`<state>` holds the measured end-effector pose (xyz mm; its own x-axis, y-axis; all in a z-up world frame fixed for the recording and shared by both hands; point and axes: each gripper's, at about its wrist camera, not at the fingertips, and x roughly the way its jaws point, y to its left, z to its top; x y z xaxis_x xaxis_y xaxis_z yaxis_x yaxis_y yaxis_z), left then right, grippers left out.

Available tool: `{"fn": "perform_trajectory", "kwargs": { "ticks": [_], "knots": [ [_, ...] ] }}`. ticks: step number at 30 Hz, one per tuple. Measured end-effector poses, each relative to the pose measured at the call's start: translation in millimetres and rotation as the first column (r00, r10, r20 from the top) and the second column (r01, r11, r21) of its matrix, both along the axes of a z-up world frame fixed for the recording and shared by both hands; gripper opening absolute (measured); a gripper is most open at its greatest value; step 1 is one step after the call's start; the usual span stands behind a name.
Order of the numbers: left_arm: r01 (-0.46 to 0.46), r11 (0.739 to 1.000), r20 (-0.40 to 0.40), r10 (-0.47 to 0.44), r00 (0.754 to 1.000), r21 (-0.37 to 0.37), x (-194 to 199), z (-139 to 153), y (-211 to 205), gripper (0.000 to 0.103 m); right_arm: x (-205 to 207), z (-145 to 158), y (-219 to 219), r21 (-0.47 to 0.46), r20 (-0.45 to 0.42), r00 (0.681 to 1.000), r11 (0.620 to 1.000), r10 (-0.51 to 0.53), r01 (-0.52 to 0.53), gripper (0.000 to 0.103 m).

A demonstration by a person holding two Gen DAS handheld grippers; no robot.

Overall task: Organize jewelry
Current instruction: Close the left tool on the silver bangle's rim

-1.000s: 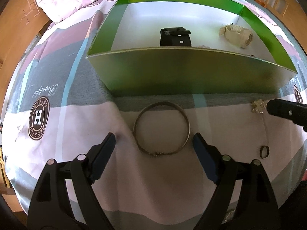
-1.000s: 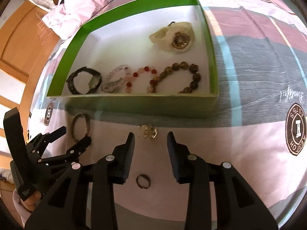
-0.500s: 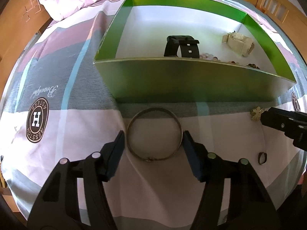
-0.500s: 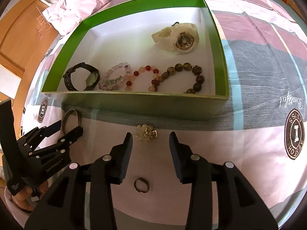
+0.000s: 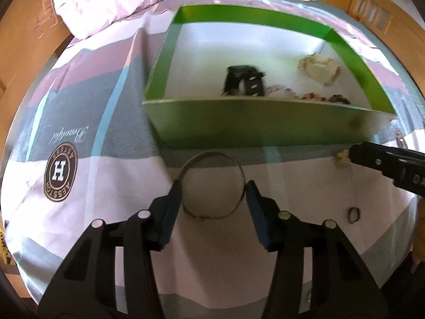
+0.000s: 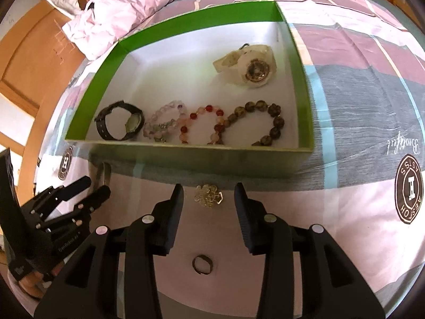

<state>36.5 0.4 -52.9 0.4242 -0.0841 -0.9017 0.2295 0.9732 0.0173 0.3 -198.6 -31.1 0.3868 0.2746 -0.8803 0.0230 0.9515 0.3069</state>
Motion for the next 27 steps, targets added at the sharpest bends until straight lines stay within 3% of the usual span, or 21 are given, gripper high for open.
{"fn": "perform_trajectory", "kwargs": {
  "ticks": [6,14,18,22,25,27],
  "knots": [
    [-0.107,0.992,-0.029,0.109,0.994,0.062,11,-8,24,0.052,1,-2,-3,-0.006,-0.01,1.0,1.0,-0.011,0.011,0.04],
    [-0.191,0.981,-0.071,0.192,0.979,0.03,14,-9,55,0.054,0,-2,-3,-0.006,-0.016,1.0,1.0,-0.011,0.011,0.04],
    [-0.133,0.989,-0.039,0.131,0.991,-0.064,6,4,51,0.054,-1,-2,-3,-0.01,-0.017,1.0,1.0,-0.009,0.009,0.04],
    [0.019,0.981,-0.048,-0.029,0.998,-0.192,-3,10,26,0.059,-1,-3,-3,-0.01,-0.023,1.0,1.0,-0.011,0.011,0.041],
    [0.006,0.985,-0.032,-0.011,0.999,-0.175,-1,15,30,0.063,-1,-2,-3,-0.006,-0.02,1.0,1.0,-0.016,0.016,0.046],
    [-0.082,0.981,-0.065,0.072,0.995,-0.176,8,12,49,0.063,-1,-2,-4,-0.011,-0.017,1.0,1.0,-0.019,0.018,0.046]
  ]
}}
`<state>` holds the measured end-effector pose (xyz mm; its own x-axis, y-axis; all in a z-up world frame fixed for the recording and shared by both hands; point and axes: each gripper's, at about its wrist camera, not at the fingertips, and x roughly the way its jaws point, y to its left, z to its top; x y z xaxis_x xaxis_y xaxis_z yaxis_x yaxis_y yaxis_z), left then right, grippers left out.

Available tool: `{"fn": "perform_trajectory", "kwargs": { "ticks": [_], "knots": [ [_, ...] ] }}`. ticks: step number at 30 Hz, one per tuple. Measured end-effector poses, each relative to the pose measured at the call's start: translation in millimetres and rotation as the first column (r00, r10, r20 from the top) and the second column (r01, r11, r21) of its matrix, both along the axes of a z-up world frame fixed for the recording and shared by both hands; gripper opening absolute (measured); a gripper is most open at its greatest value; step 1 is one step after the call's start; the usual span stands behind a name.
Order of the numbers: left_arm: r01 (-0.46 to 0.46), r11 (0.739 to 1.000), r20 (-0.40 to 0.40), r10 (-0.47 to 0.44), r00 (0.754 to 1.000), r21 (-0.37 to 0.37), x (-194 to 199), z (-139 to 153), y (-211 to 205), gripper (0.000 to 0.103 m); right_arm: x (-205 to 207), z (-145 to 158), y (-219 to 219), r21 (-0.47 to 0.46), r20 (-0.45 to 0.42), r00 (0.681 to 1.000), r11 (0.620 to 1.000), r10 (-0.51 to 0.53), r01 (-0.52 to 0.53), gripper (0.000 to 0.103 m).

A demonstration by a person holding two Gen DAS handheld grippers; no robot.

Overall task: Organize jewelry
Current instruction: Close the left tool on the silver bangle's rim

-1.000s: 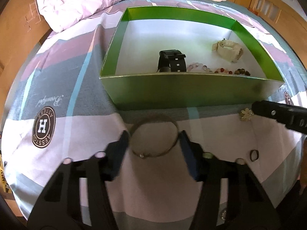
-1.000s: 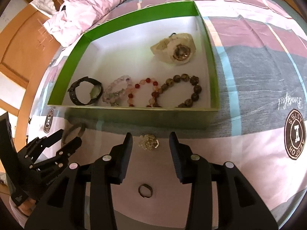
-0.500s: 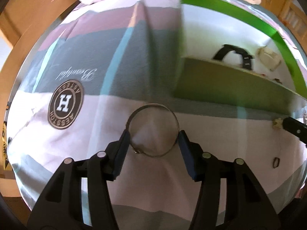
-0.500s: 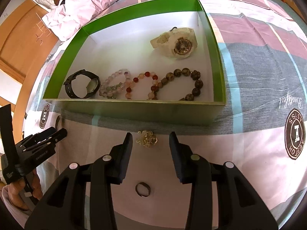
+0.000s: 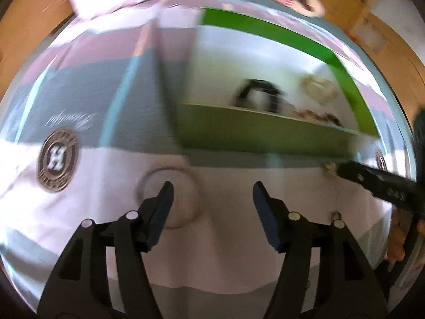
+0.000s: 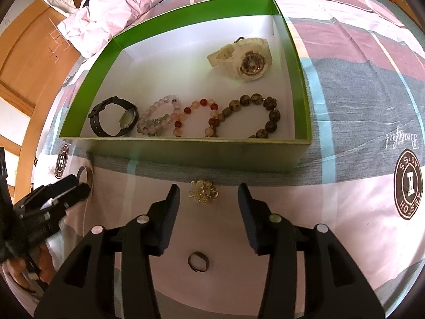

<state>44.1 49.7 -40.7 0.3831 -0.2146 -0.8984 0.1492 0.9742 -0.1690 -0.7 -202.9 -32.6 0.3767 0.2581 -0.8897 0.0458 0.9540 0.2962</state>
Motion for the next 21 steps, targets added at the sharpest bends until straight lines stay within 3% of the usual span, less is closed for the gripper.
{"fn": "perform_trajectory", "kwargs": {
  "ticks": [3,5,13,21],
  "knots": [
    [-0.132,0.99,-0.043,0.134,0.99,0.041,9,-9,31,0.054,0,0,0,-0.016,-0.002,1.0,1.0,0.005,-0.005,0.046],
    [-0.161,0.986,-0.059,0.163,0.985,0.05,13,-14,43,0.054,0,-1,2,-0.035,-0.002,1.0,0.999,0.013,-0.013,0.046],
    [-0.064,0.996,-0.027,0.066,0.997,0.06,10,-8,21,0.064,1,-4,8,-0.053,-0.01,1.0,0.998,0.022,-0.022,0.046],
    [-0.054,0.994,-0.071,0.061,0.996,0.09,10,-23,16,0.073,1,-8,11,-0.059,-0.02,0.999,0.998,0.026,-0.027,0.046]
  ]
}}
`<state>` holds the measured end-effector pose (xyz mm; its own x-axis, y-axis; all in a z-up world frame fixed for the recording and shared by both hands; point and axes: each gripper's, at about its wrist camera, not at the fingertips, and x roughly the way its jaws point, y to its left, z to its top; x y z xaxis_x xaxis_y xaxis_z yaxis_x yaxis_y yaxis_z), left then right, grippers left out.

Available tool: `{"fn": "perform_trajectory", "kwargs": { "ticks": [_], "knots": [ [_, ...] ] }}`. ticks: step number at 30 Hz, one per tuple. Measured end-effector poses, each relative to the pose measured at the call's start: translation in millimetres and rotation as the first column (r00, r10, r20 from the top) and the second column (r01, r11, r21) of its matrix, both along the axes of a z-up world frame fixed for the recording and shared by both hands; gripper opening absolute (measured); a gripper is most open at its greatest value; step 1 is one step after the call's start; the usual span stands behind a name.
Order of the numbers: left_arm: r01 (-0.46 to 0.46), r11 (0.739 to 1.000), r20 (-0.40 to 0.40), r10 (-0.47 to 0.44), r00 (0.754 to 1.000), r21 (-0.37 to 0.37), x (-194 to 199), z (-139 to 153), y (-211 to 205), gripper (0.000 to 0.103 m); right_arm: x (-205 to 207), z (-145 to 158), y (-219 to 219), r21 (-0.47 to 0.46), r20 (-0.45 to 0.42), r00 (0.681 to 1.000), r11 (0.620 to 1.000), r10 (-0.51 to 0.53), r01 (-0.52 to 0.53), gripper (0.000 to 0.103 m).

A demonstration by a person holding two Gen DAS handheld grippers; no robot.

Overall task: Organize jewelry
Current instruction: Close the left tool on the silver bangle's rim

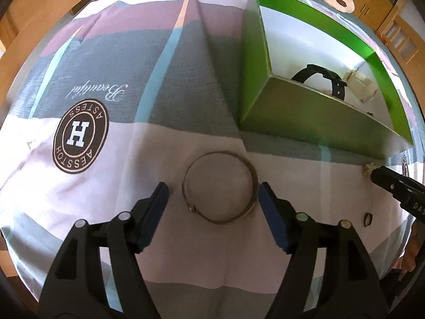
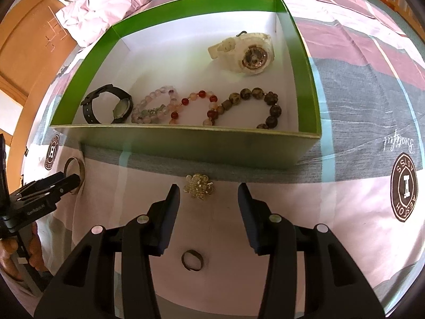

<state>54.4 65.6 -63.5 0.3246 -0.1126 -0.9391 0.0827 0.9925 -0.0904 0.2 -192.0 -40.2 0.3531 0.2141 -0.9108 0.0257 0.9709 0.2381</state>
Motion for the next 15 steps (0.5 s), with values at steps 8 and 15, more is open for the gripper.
{"fn": "perform_trajectory", "kwargs": {
  "ticks": [8,15],
  "knots": [
    [0.013,1.0,-0.004,-0.013,1.0,0.02,1.6,-3.5,-4.8,0.072,-0.2,-1.7,3.5,-0.004,-0.002,1.0,1.0,-0.006,0.006,0.046],
    [-0.016,0.999,0.057,0.014,0.998,0.033,2.2,6.1,-2.4,0.062,-1.9,-0.4,2.4,-0.003,0.002,1.0,1.0,-0.006,0.006,0.046]
  ]
}}
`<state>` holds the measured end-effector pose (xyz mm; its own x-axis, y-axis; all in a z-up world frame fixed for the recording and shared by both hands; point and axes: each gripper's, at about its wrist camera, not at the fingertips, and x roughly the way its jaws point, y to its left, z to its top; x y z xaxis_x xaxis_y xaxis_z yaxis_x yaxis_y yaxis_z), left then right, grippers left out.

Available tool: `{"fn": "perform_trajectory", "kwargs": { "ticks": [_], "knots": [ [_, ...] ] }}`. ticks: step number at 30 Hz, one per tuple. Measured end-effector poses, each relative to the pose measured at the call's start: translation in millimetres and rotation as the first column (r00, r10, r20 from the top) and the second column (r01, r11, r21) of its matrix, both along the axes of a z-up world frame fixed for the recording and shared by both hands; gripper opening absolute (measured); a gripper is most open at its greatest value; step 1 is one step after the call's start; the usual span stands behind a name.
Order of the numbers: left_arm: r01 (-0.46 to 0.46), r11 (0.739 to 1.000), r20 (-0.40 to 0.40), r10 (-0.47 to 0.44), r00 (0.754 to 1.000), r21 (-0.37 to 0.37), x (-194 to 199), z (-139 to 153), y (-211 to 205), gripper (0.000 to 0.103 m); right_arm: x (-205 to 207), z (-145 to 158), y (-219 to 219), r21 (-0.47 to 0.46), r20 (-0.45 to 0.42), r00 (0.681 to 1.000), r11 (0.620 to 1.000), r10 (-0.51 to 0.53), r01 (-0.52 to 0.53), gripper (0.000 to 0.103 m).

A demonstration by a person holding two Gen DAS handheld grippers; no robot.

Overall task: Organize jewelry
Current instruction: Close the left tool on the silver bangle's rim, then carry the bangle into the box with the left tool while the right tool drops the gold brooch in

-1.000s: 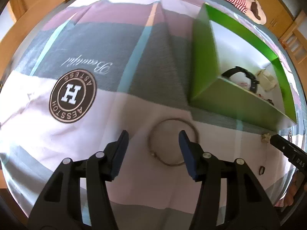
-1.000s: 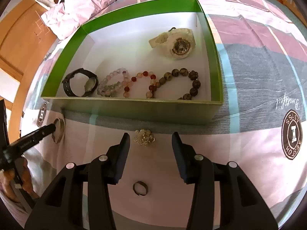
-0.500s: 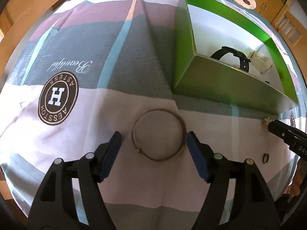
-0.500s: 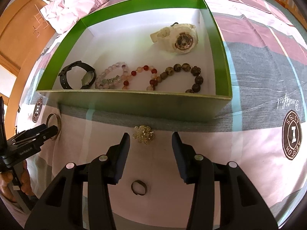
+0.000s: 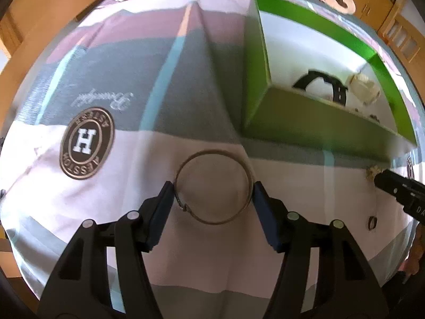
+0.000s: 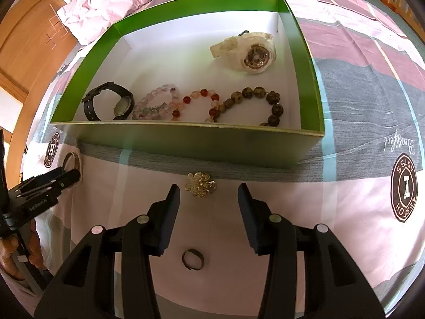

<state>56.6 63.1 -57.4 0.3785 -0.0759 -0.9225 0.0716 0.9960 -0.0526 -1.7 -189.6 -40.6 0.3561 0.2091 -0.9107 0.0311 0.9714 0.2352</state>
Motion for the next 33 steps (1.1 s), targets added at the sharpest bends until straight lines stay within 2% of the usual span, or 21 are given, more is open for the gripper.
{"fn": "perform_trajectory", "kwargs": {
  "ticks": [5,8,11,16,18,19,20,21,23,29,33],
  "knots": [
    [-0.052,0.998,0.08,0.055,0.995,-0.037,-5,19,16,0.062,0,3,-5,0.005,0.008,1.0,1.0,-0.011,0.011,0.046],
    [0.048,0.996,0.116,-0.04,0.992,-0.075,-14,28,3,0.062,0,7,-9,0.013,0.029,0.999,1.0,-0.028,0.027,0.046],
    [0.177,0.983,0.114,-0.17,0.979,-0.048,-25,25,-34,0.062,1,9,-8,0.005,0.043,0.999,1.0,-0.016,0.016,0.046],
    [0.28,0.96,0.059,-0.281,0.958,0.02,-37,3,-75,0.062,2,1,9,-0.045,0.035,0.998,0.998,0.05,-0.048,0.046],
    [0.296,0.955,0.051,-0.297,0.954,0.026,-35,-1,-85,0.062,2,-1,15,-0.065,0.038,0.997,0.996,0.07,-0.067,0.045],
    [0.3,0.953,0.049,-0.301,0.952,0.026,-35,-2,-87,0.062,2,-2,17,-0.078,0.041,0.996,0.994,0.079,-0.076,0.041],
    [0.305,0.952,0.049,-0.306,0.951,0.028,-36,-2,-88,0.062,3,-3,21,-0.103,0.04,0.994,0.99,0.101,-0.096,0.028],
    [0.305,0.952,0.05,-0.306,0.951,0.03,-39,-2,-90,0.062,2,-4,22,-0.119,0.039,0.993,0.987,0.111,-0.106,0.023],
    [0.302,0.953,0.053,-0.303,0.951,0.03,-38,-2,-89,0.062,1,-1,25,-0.137,0.049,0.99,0.983,0.129,-0.122,0.021],
    [0.285,0.958,0.096,-0.284,0.954,0.0,-39,12,-77,0.062,-5,19,23,-0.041,0.096,0.982,0.986,0.163,-0.159,0.021],
    [0.296,0.95,0.19,-0.273,0.943,-0.101,-39,42,-67,0.062,-11,50,11,0.072,0.185,0.967,0.979,0.173,-0.189,0.021]
  ]
}}
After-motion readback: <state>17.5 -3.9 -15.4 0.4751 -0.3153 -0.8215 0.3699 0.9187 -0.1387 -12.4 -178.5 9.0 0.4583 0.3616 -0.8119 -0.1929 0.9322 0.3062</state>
